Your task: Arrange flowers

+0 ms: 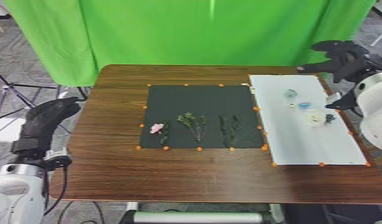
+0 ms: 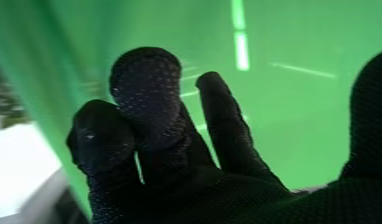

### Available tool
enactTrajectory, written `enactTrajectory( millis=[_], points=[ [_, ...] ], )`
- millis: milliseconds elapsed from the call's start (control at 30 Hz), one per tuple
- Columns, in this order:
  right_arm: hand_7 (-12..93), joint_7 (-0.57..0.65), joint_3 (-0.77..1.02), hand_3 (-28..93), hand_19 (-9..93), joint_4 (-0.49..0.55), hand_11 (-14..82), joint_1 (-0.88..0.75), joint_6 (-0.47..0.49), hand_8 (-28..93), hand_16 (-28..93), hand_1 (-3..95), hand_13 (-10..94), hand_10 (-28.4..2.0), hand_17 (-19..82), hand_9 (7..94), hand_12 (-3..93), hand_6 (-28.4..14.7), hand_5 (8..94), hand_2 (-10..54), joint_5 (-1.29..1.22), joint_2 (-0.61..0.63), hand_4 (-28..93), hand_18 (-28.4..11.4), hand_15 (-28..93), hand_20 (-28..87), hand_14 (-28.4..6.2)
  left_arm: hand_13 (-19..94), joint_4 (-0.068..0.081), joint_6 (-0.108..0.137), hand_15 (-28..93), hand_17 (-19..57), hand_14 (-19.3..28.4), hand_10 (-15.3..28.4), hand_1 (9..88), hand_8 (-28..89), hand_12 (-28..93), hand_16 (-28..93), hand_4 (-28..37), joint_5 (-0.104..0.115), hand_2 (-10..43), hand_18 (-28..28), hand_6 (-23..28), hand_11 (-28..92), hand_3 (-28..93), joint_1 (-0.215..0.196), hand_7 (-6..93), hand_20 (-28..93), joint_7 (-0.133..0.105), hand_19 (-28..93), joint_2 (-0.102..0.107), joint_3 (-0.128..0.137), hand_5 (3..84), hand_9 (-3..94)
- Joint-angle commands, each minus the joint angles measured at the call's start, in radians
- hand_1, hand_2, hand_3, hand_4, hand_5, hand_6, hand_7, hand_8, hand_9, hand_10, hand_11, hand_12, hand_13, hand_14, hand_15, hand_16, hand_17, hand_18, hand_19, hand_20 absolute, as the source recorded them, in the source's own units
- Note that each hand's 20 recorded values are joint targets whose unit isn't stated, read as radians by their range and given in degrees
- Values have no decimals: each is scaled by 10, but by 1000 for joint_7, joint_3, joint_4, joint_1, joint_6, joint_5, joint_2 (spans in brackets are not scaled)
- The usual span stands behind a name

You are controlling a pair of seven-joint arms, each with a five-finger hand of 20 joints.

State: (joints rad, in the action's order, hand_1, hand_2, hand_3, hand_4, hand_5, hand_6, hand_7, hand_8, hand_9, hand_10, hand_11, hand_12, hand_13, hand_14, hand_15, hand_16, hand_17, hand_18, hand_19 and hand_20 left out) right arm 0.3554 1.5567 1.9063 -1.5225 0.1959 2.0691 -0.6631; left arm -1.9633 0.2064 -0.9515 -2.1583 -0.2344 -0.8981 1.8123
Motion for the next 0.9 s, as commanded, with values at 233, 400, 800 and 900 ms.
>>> enactTrajectory(
  millis=[233, 400, 800, 900],
  points=[
    [71, 55, -48, 575, 932, -125, 62, -151, 69, -21, 301, 160, 771, -202, 502, 460, 254, -10, 390, -95, 17, -22, -124, -191, 622, 482, -85, 383, -2, -10, 179, 53, 165, 130, 315, -90, 154, 33, -149, 7, -38, 123, 27, 258, 626, -6, 213, 158, 9, 106, -12, -8, 445, 455],
    [76, 61, -58, 579, 932, -152, 62, -145, 68, -23, 300, 164, 771, -200, 503, 462, 254, -10, 393, -95, 16, -34, -124, -190, 624, 482, -84, 383, -6, -16, 181, 53, 166, 129, 309, -88, 157, 33, -153, 3, -36, 124, 26, 257, 632, -13, 213, 157, 12, 108, -19, -5, 431, 452],
    [242, 76, -157, 636, 932, -182, 176, -146, -165, 18, 292, 508, 838, -139, 584, 633, 272, 5, 558, -95, 34, -28, -183, -143, 658, 547, -33, 382, -6, -22, 181, 54, 166, 129, 312, -87, 158, 33, -153, 2, -36, 123, 29, 257, 632, -15, 212, 155, 20, 105, -26, -3, 440, 454],
    [327, 63, -173, 576, 932, -177, 100, -136, -234, 114, 301, 602, 864, -119, 609, 760, 418, -9, 660, -95, 41, -17, -182, -138, 659, 570, -24, 381, -7, -20, 181, 54, 166, 130, 311, -87, 158, 33, -153, 2, -36, 123, 30, 256, 633, -15, 211, 155, 18, 104, -22, -2, 441, 453]
  ],
)
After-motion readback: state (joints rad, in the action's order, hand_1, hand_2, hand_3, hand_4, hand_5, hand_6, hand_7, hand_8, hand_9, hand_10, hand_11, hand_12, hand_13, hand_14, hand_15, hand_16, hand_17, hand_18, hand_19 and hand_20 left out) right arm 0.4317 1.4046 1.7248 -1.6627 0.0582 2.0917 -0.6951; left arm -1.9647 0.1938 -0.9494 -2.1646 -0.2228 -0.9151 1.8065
